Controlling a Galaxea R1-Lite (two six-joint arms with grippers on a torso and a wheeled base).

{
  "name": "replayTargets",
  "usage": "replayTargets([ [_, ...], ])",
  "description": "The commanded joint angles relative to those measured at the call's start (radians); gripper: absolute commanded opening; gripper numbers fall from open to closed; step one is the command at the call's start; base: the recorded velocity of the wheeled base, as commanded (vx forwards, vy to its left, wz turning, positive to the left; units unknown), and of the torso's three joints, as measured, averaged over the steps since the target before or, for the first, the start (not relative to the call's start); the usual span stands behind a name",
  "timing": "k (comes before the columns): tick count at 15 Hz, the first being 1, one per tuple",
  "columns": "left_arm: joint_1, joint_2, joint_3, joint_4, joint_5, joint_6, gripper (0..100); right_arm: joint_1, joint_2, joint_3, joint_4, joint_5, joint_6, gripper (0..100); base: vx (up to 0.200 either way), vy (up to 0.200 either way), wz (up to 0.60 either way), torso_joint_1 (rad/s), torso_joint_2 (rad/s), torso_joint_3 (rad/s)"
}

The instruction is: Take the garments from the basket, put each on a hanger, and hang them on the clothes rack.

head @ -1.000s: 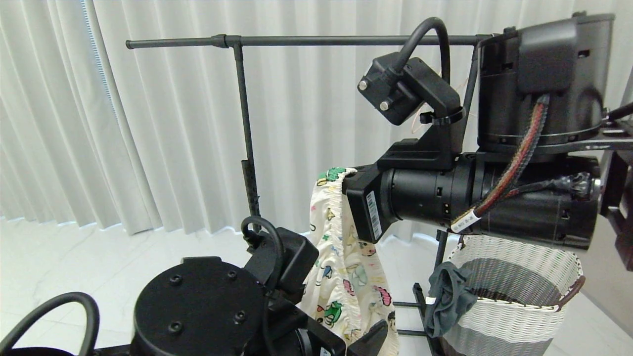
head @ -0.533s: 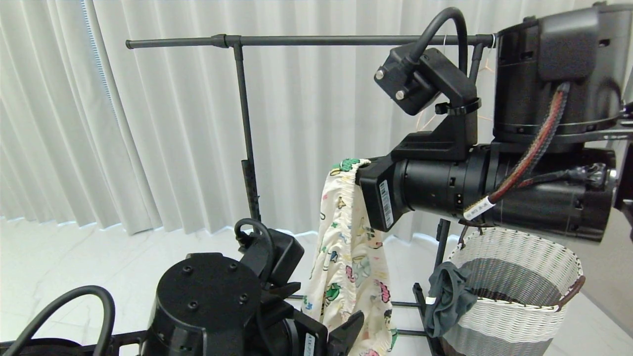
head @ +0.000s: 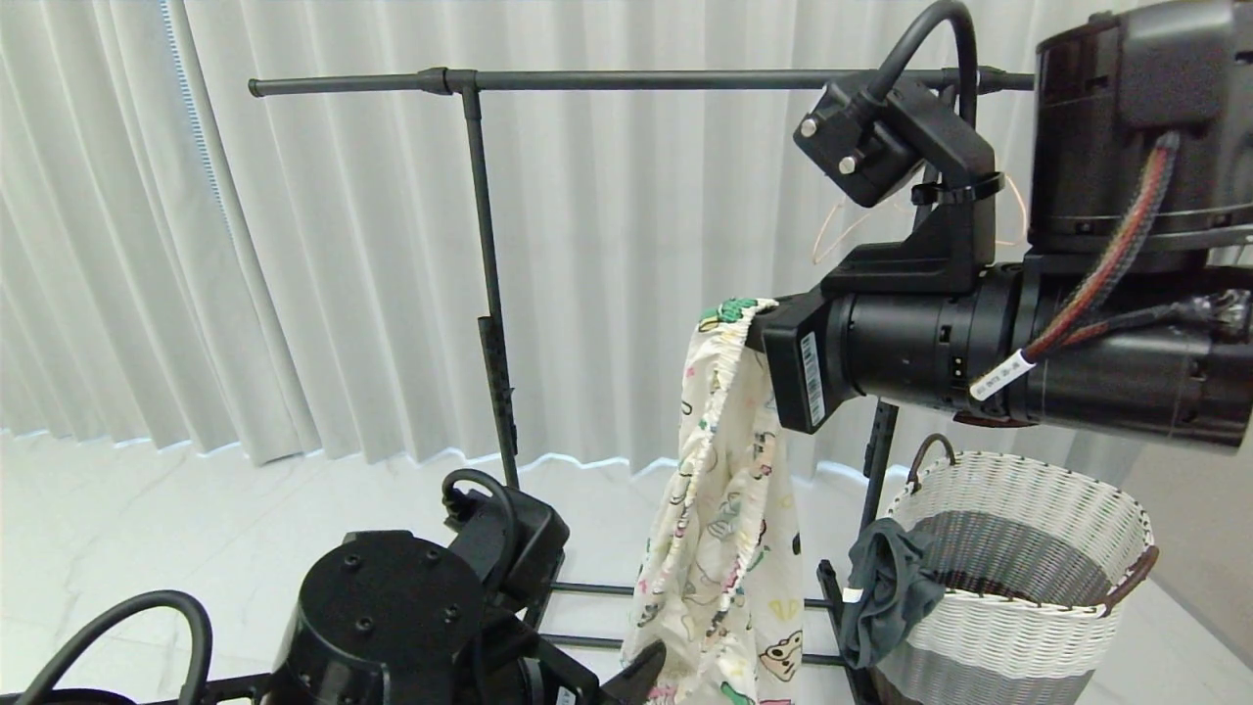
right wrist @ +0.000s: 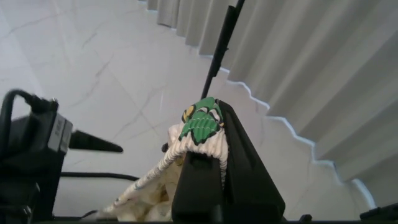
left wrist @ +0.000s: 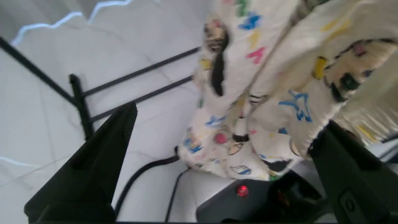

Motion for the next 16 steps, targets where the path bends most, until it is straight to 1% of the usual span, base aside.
replayTargets([
  [1, 0.039, -0.018, 0.009, -0.001, 0.000, 0.005, 100, -0.011, -0.012, 0.001, 0.010, 0.001, 0.000, 0, 0.000, 0.000, 0.00, 0.000, 0.00, 0.000],
  [7, 0.067, -0.118, 0.147, -0.001, 0.000, 0.008, 100, -0.029, -0.012, 0.011, 0.014, 0.001, -0.008, 0, 0.000, 0.000, 0.00, 0.000, 0.00, 0.000],
  [8, 0.070, -0.124, 0.151, 0.001, 0.001, 0.008, 100, -0.029, -0.012, 0.011, 0.014, -0.001, -0.008, 0, 0.000, 0.000, 0.00, 0.000, 0.00, 0.000],
  [11, 0.122, -0.140, 0.157, 0.002, 0.000, 0.008, 100, -0.028, -0.019, 0.011, 0.014, 0.001, -0.009, 0, 0.000, 0.000, 0.00, 0.000, 0.00, 0.000],
  [14, 0.097, -0.164, 0.154, 0.001, 0.000, 0.011, 100, -0.023, -0.036, 0.029, 0.028, 0.002, -0.041, 0, 0.000, 0.000, 0.00, 0.000, 0.00, 0.000],
  [15, 0.088, -0.178, 0.154, 0.001, 0.000, 0.011, 0, -0.023, -0.041, 0.041, 0.028, 0.002, -0.049, 0, 0.000, 0.000, 0.00, 0.000, 0.00, 0.000],
  [16, 0.076, -0.186, 0.151, -0.002, 0.001, 0.014, 0, -0.025, -0.044, 0.050, 0.030, 0.002, -0.049, 0, 0.000, 0.000, 0.00, 0.000, 0.00, 0.000],
])
